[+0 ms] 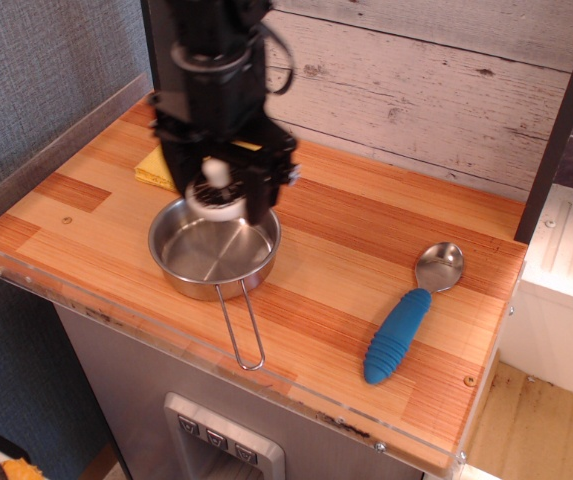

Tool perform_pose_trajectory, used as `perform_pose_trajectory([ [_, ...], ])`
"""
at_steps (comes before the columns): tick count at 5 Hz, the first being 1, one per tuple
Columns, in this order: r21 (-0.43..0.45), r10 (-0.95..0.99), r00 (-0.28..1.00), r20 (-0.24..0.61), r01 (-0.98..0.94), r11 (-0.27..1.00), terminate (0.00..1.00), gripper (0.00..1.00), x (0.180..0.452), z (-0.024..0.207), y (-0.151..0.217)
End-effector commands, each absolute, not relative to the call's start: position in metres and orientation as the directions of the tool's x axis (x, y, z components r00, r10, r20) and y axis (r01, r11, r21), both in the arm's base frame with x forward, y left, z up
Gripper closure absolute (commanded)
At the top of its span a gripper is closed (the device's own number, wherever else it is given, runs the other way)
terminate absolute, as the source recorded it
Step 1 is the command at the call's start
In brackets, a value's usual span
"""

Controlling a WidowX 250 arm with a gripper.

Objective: Pick the brownie from the corner of the table and place it in vessel

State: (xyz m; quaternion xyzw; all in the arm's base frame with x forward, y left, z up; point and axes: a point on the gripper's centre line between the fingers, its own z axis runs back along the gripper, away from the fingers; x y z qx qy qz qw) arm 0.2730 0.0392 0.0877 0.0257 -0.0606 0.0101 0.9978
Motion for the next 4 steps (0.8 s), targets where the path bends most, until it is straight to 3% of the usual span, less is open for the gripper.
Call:
perform_pose_trajectory([
  [1,0.035,0.076,0.990,0.118,-0.081,0.996,0.00,1.00,0.2836,0.0832,0.0572],
  [2,0.019,0.084,0.990,0.111,-0.087,0.996,0.00,0.00,0.2868,0.0822,0.0558],
  [4,0.029,0.060,0.992,0.113,-0.064,0.998,0.00,0.00,0.2904,0.0845,0.0505],
])
